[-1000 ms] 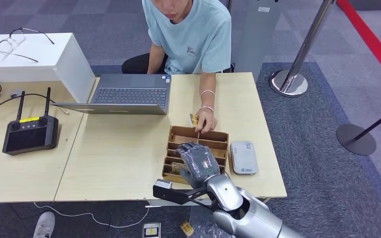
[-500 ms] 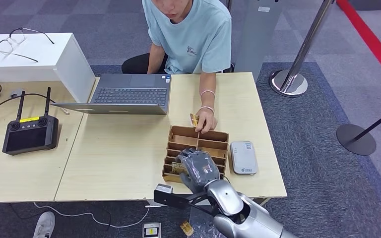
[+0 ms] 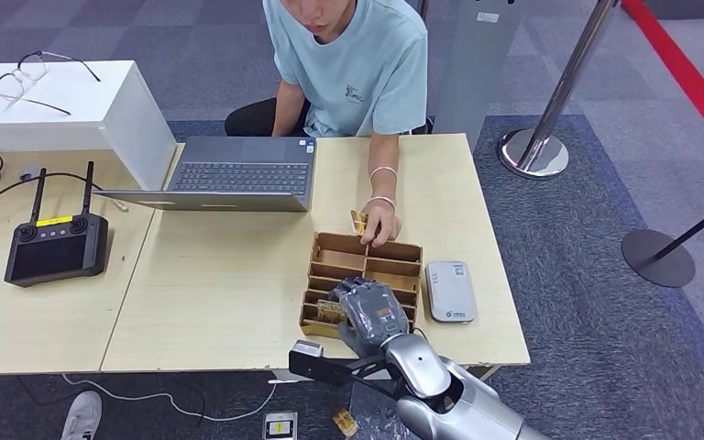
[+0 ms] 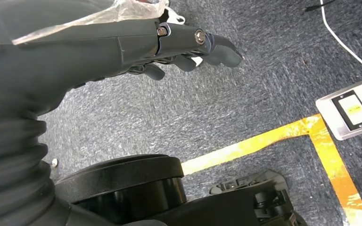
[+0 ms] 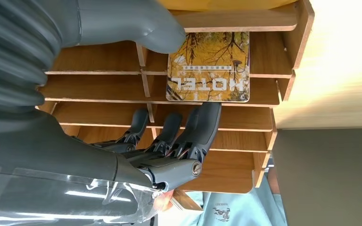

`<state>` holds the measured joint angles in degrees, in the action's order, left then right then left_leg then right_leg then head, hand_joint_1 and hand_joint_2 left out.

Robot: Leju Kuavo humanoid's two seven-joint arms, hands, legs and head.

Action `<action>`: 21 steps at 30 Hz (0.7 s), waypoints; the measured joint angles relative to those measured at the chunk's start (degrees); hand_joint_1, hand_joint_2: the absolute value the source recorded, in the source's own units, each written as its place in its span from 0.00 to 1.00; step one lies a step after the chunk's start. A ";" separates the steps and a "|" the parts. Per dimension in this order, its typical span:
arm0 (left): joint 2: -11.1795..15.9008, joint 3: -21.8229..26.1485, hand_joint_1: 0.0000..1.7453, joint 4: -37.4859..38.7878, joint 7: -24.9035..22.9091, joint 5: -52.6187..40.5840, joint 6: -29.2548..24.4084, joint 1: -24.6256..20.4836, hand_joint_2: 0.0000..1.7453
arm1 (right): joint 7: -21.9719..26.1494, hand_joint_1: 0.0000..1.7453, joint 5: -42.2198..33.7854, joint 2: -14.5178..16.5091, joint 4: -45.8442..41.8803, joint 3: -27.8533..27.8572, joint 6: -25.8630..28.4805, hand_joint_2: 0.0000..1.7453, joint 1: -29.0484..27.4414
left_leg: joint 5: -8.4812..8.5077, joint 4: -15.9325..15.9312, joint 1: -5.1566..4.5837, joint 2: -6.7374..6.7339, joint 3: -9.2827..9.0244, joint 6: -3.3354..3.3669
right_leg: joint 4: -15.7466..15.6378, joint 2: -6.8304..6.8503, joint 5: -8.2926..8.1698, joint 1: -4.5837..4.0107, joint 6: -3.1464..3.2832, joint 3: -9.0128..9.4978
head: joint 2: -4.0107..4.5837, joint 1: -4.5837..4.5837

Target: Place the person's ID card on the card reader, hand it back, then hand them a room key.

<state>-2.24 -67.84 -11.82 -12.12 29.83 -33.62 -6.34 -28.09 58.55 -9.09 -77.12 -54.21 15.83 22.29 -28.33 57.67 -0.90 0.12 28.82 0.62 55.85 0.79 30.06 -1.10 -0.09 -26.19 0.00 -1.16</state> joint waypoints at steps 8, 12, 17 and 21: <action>-0.15 0.00 0.00 0.00 -0.01 -0.05 -0.02 0.00 1.00 | 0.02 0.42 -0.21 -0.01 0.27 0.01 0.01 1.00 0.01 | 0.00 0.00 0.00 0.00 0.00 0.00 | 0.00 0.00 0.00 0.00 0.00 0.00 | 0.00 0.00; -0.21 0.00 0.00 0.00 -0.01 -0.09 -0.01 0.00 1.00 | 0.02 0.66 -0.27 -0.01 0.27 0.03 0.01 1.00 0.02 | 0.00 0.00 0.00 0.00 0.00 0.00 | 0.00 0.00 0.00 0.00 0.00 0.00 | 0.00 0.00; -0.37 0.00 0.00 0.00 -0.01 -0.26 -0.02 0.00 1.00 | 0.02 0.92 -0.24 -0.01 0.27 0.33 0.01 1.00 0.16 | 0.00 0.00 0.00 0.00 0.00 0.00 | 0.00 0.00 0.00 0.00 0.00 0.01 | 0.00 0.00; -0.40 0.00 0.00 0.00 -0.02 -0.36 -0.01 0.00 1.00 | 0.08 0.91 -0.37 0.02 0.27 0.39 0.09 1.00 0.29 | -0.01 0.01 0.00 0.02 0.00 0.01 | 0.00 0.00 0.00 0.01 0.00 0.01 | 0.00 0.00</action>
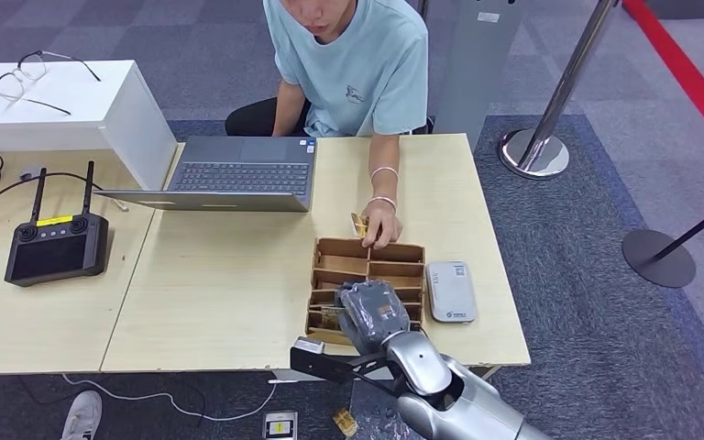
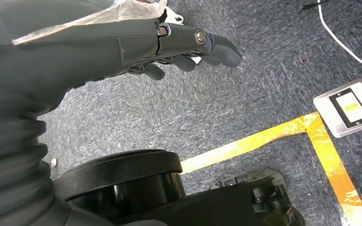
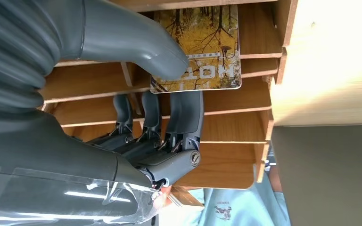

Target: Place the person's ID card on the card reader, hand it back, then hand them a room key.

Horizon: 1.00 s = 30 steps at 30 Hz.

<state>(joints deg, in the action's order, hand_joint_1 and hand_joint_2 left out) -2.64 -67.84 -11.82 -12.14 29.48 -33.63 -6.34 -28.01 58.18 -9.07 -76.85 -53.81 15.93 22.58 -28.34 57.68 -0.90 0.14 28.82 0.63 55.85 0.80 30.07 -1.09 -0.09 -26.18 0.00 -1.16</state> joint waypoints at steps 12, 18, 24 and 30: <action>0.00 0.00 0.00 0.00 -0.09 0.11 0.16 0.00 1.00 | 0.17 1.00 -0.21 0.02 -0.01 0.00 0.87 1.00 0.08 | -0.01 -0.01 0.00 -0.01 0.00 0.01 | 0.00 0.00 0.00 0.00 0.00 0.00 | 0.00 0.00; 0.03 0.00 0.00 0.01 0.19 0.46 0.37 0.01 1.00 | 0.05 1.00 -0.57 -0.05 -0.46 0.28 1.58 1.00 0.10 | -0.01 0.00 -0.01 -0.02 0.00 0.01 | 0.00 0.00 0.00 0.01 -0.01 0.01 | 0.00 -0.01; 0.06 0.00 0.00 0.03 0.77 0.62 0.18 0.02 1.00 | -1.01 1.00 -0.80 -0.61 -4.15 1.26 1.40 1.00 1.64 | -0.01 0.01 -0.02 -0.02 0.00 0.01 | 0.00 0.00 0.00 0.01 0.00 0.00 | 0.01 -0.01; 0.10 0.00 0.00 0.05 0.99 0.63 0.00 0.02 1.00 | -1.53 1.00 -0.27 -0.97 -6.32 1.87 1.31 1.00 3.23 | -0.01 0.01 -0.01 -0.02 -0.01 0.01 | 0.00 -0.01 0.00 0.01 0.00 0.00 | 0.01 0.00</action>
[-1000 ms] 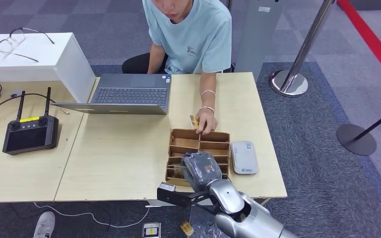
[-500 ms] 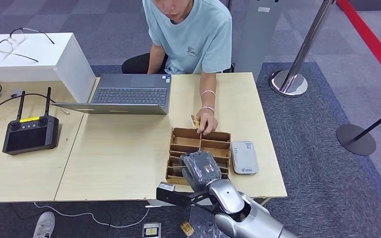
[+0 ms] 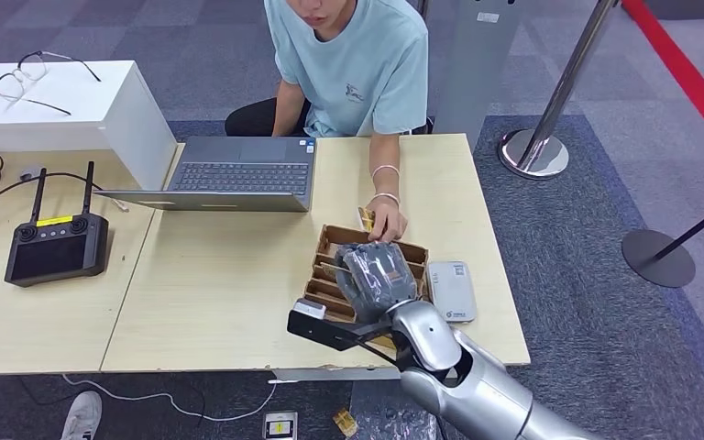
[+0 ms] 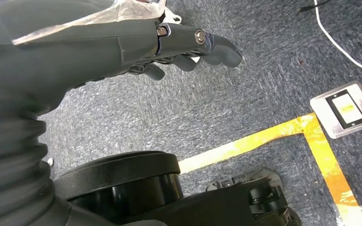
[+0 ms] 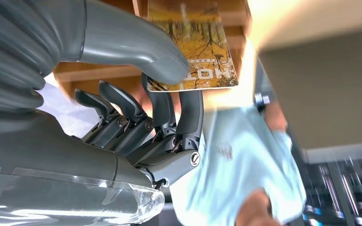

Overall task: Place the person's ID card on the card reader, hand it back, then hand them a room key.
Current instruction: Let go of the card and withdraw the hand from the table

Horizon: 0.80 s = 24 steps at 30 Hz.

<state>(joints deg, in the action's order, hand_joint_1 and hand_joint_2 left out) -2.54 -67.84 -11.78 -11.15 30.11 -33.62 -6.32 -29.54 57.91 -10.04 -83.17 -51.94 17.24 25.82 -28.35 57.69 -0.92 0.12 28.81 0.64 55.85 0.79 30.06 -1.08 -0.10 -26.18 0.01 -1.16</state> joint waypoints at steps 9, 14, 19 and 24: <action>0.38 0.00 0.00 0.03 1.21 -0.38 -0.75 -0.01 1.00 | -0.38 1.00 -0.17 -0.48 -4.79 1.97 0.32 1.00 6.48 | 0.00 -0.01 0.00 0.00 0.03 0.00 | 0.00 0.00 0.00 0.00 0.00 -0.01 | -0.01 0.00; 0.49 0.00 0.00 0.04 1.52 -1.07 -0.87 -0.04 1.00 | -0.60 1.00 -0.90 -0.48 -4.59 2.41 0.30 1.00 9.75 | 0.00 -0.01 0.00 0.01 0.03 0.00 | 0.00 0.00 0.00 0.00 0.00 -0.01 | -0.01 0.00; 0.71 -0.04 0.00 0.04 1.54 -1.80 -0.86 -0.08 1.00 | -0.97 1.00 -2.15 -0.54 -3.35 2.58 0.16 1.00 12.79 | 0.00 0.00 0.00 0.01 0.04 0.00 | 0.00 0.00 0.00 0.00 0.00 -0.02 | -0.01 -0.01; 0.97 -0.25 0.00 0.04 1.46 -2.21 -0.83 -0.12 1.00 | -0.97 1.00 -3.14 -0.77 -1.28 2.81 0.16 1.00 15.07 | 0.00 0.00 0.00 0.01 0.06 0.00 | 0.00 0.00 0.00 0.00 0.00 -0.03 | -0.01 0.00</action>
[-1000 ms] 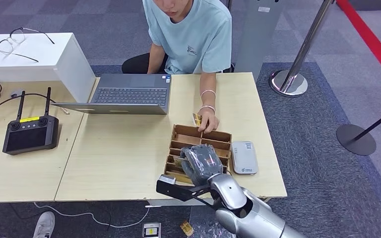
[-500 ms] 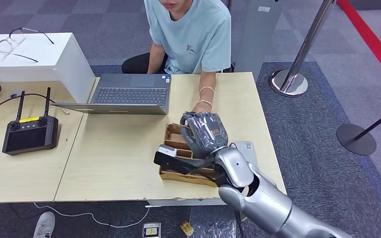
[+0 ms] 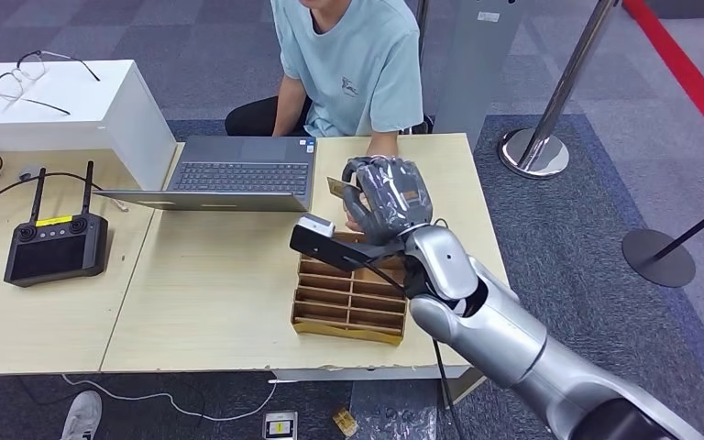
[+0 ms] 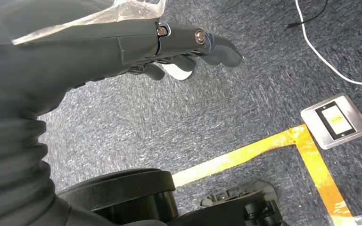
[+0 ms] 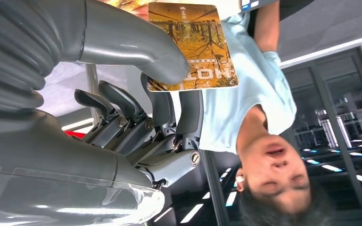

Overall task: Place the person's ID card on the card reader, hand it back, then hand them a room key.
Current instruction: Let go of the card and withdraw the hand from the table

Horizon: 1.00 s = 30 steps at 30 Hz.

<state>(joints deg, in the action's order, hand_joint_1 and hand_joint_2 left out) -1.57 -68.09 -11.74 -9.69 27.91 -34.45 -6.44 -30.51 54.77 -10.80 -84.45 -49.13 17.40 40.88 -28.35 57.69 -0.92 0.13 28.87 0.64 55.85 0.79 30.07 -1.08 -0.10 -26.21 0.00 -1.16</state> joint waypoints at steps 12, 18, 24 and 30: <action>0.50 -0.26 0.00 0.00 -0.44 -0.48 0.01 -0.73 1.00 | -0.17 1.00 -0.18 -1.03 6.39 0.11 0.32 1.00 1.84 | 0.00 0.00 0.00 0.01 0.02 0.00 | 0.00 0.00 0.00 0.00 0.00 -0.02 | 0.00 0.00; 0.80 -0.28 0.00 0.00 -0.48 -0.41 -0.01 -0.72 1.00 | -0.74 1.00 0.59 -1.65 9.57 0.08 0.52 1.00 1.80 | 0.00 0.00 0.00 0.01 0.02 0.00 | 0.00 0.00 0.00 0.00 0.00 -0.03 | 0.01 0.00; 0.95 -0.28 0.00 0.00 -0.57 -0.33 -0.01 -0.66 1.00 | -0.89 0.00 0.73 -2.36 12.00 0.04 0.52 1.00 1.71 | 0.00 0.00 0.00 0.01 0.02 0.00 | 0.00 0.00 0.00 0.00 0.00 -0.03 | 0.00 0.00; 0.98 -0.30 0.00 0.00 -0.91 -0.32 0.09 -0.61 1.00 | -1.20 0.00 2.41 -2.51 13.87 -0.03 1.01 1.00 1.05 | 0.00 0.00 0.00 0.00 0.03 0.00 | 0.00 0.00 0.00 0.00 0.00 -0.03 | 0.00 0.00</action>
<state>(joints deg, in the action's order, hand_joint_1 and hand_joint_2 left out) -0.60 -68.39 -11.74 -10.60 27.59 -34.36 -7.05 -31.71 57.18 -13.31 -70.57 -49.16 18.41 41.93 -28.35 57.69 -0.92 0.13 28.89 0.64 55.85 0.80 30.07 -1.08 -0.10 -26.24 0.00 -1.16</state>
